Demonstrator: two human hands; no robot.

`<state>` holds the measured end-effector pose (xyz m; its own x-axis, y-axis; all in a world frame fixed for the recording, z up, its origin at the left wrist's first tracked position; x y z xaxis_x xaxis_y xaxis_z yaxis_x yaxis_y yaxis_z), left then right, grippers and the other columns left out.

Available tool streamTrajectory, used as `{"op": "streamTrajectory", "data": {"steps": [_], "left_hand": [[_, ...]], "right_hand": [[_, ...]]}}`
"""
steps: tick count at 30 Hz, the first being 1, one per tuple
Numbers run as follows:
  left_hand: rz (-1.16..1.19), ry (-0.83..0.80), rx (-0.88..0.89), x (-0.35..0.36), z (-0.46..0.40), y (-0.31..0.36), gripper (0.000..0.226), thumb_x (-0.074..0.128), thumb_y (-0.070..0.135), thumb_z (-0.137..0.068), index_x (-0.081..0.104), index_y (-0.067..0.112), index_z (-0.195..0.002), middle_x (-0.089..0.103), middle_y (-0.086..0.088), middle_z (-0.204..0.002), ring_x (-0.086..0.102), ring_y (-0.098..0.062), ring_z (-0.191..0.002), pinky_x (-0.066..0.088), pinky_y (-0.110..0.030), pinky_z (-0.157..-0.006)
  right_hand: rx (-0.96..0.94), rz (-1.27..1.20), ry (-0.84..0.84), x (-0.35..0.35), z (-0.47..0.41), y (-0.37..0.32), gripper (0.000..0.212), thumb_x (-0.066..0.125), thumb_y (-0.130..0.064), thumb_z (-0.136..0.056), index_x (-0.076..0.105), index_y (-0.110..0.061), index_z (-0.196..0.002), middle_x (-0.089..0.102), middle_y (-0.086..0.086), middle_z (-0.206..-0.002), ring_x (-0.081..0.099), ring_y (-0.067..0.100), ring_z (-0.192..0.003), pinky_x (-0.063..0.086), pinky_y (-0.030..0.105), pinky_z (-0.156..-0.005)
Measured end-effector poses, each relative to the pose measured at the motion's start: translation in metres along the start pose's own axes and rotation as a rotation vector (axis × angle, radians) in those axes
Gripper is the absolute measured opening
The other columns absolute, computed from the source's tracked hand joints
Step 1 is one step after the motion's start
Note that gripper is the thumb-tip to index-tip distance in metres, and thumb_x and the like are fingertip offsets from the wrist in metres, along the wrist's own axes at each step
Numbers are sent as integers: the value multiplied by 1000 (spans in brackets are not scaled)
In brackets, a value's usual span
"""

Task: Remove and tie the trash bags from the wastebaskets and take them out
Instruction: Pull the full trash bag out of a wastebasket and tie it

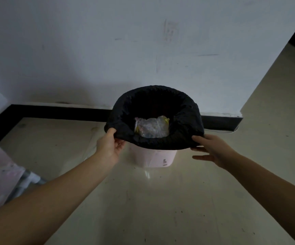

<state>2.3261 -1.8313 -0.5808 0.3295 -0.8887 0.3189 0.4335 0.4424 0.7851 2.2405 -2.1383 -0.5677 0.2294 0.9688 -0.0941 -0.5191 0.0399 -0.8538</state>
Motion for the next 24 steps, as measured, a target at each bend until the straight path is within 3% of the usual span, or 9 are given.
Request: {"op": "streamTrajectory", "data": {"steps": [3,7,10,12,14,17,19,21,24], "left_hand": [[-15,11,69,7,11,5,11,49,14,-93,58,14,-88,65,-7,-85,62,-17,-73,54,-29,-61],[-19,38,15,6,17,-8,16,47,16,-96,57,12,-108,64,-5,-89,62,-16,-74,53,-22,-46],[-75,9,66,17,21,0,12,45,16,-96,57,15,-98,63,-3,-87,62,-16,-71,52,-22,-46],[-106,-30,86,27,26,2,15,44,15,-97,57,17,-90,64,-3,-85,62,-16,-70,51,-24,-47],[-115,-57,72,32,29,-1,15,43,14,-97,58,15,-97,65,-4,-86,63,-17,-71,51,-23,-46],[-92,-34,83,31,29,4,20,41,11,-98,56,15,-111,64,-4,-88,63,-18,-73,52,-25,-48],[-90,-6,110,27,29,8,21,40,10,-98,56,15,-112,65,-4,-90,63,-19,-75,54,-26,-50],[-127,-16,155,30,35,9,17,42,14,-98,58,16,-105,66,-6,-96,64,-20,-81,57,-32,-62],[-272,-84,216,41,47,8,16,47,21,-97,62,19,-92,67,-8,-98,65,-23,-84,55,-40,-75]], "right_hand": [[8,-242,68,-6,1,-4,22,51,-11,-94,54,2,-112,59,15,-104,62,30,-95,56,44,-71],[94,-589,82,1,-2,7,13,41,3,-93,50,3,-102,57,18,-94,61,29,-78,58,34,-48],[136,-518,74,0,1,11,16,41,4,-93,49,-4,-82,50,12,-75,51,16,-53,42,16,-30],[134,-443,4,0,1,6,23,41,4,-93,45,-10,-75,40,5,-66,38,6,-36,26,12,-25],[113,-392,-43,-2,0,-1,26,41,3,-93,44,-12,-72,36,1,-62,31,2,-31,22,11,-25],[44,-325,33,-14,-6,-6,23,46,-1,-92,48,-11,-71,41,3,-63,38,6,-39,34,15,-32],[61,-353,73,-14,-7,4,9,52,-8,-92,56,-9,-84,55,8,-77,55,14,-61,53,28,-53],[111,-442,3,1,-7,15,11,59,-13,-90,58,-10,-100,63,10,-96,63,23,-87,57,43,-73],[152,-521,-81,20,-4,19,16,60,-9,-88,57,-7,-104,63,12,-95,64,23,-82,58,29,-56]]}}
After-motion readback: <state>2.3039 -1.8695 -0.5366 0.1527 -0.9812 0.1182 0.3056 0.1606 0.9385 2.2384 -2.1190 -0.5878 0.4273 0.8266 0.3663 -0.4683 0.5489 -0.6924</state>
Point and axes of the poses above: each hand's wrist, its own z-axis away from the middle knuckle, its own x-axis out of the palm, y = z × x, the point moved 10 cm from there along -z, towards the middle knuckle
